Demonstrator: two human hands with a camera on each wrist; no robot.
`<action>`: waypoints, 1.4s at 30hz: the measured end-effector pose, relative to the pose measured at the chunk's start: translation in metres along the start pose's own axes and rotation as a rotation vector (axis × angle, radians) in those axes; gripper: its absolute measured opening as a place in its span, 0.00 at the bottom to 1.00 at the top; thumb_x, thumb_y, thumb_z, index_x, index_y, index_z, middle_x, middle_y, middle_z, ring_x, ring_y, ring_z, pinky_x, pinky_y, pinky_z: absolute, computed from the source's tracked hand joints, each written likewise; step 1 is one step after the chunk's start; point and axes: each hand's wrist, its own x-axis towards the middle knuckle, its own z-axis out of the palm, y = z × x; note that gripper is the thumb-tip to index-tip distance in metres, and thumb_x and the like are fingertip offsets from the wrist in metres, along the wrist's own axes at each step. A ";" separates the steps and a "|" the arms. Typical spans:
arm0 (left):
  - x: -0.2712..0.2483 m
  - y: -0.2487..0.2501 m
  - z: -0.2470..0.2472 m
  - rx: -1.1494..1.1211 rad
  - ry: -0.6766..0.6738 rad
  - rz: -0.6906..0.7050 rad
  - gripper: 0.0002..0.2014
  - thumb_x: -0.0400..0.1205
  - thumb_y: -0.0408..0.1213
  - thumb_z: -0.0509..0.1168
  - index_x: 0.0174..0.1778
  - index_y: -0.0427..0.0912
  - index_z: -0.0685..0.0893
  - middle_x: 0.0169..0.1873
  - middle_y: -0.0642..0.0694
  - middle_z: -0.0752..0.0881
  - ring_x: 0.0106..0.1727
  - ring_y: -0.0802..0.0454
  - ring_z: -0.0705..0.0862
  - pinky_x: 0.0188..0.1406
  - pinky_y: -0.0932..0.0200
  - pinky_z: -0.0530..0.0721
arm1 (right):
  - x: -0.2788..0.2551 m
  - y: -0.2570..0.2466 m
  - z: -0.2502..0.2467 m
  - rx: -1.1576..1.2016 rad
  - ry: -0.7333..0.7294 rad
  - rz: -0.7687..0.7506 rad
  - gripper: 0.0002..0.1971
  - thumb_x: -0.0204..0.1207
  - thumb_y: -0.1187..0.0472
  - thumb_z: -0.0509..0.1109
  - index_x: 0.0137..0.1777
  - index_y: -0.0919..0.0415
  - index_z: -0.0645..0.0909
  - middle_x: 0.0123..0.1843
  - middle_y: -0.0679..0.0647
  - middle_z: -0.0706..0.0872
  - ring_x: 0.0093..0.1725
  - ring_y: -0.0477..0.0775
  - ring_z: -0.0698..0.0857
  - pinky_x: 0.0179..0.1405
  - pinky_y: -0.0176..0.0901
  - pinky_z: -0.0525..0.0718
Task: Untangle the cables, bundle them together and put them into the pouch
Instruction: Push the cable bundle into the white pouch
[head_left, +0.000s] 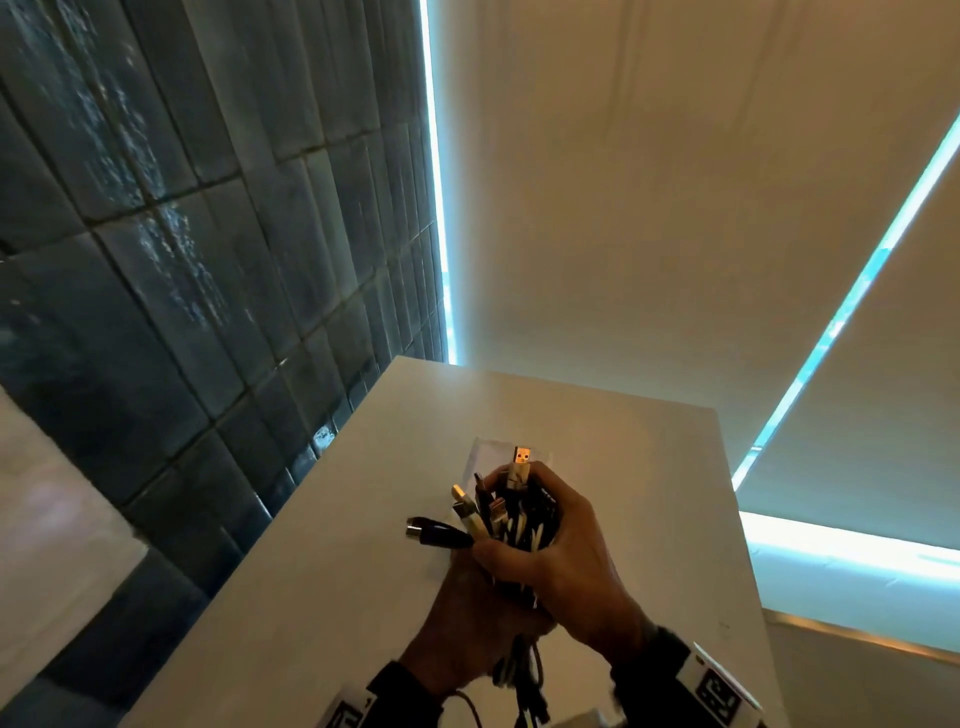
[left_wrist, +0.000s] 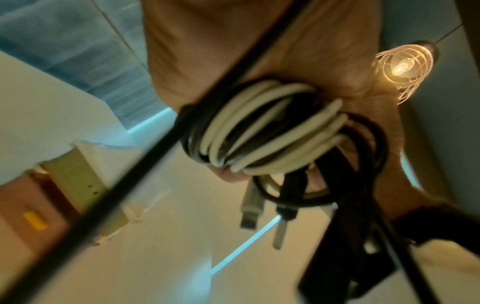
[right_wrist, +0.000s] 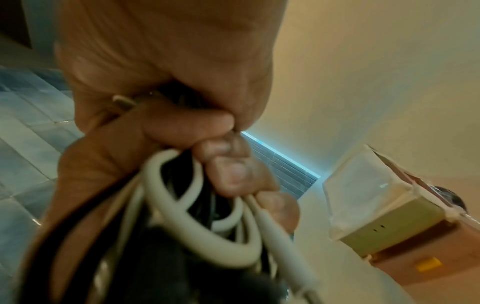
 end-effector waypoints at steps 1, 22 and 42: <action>-0.001 -0.003 -0.003 0.040 0.084 -0.019 0.45 0.33 0.43 0.87 0.48 0.40 0.85 0.45 0.38 0.89 0.45 0.41 0.89 0.31 0.50 0.89 | -0.002 0.005 0.001 0.011 -0.011 0.020 0.20 0.64 0.71 0.82 0.53 0.56 0.83 0.46 0.45 0.90 0.45 0.45 0.90 0.43 0.35 0.85; 0.040 -0.051 -0.150 0.442 0.272 -0.268 0.10 0.54 0.31 0.72 0.30 0.37 0.84 0.27 0.42 0.84 0.31 0.53 0.80 0.33 0.52 0.79 | 0.034 0.263 0.050 0.414 0.504 1.094 0.12 0.74 0.73 0.69 0.56 0.79 0.82 0.42 0.72 0.87 0.36 0.65 0.86 0.38 0.57 0.88; 0.040 -0.052 -0.156 0.529 0.102 -0.211 0.12 0.62 0.22 0.75 0.35 0.41 0.87 0.32 0.53 0.89 0.35 0.62 0.85 0.36 0.70 0.81 | -0.022 0.266 0.071 0.548 0.398 1.208 0.11 0.75 0.69 0.72 0.53 0.75 0.84 0.38 0.70 0.87 0.34 0.65 0.85 0.34 0.54 0.83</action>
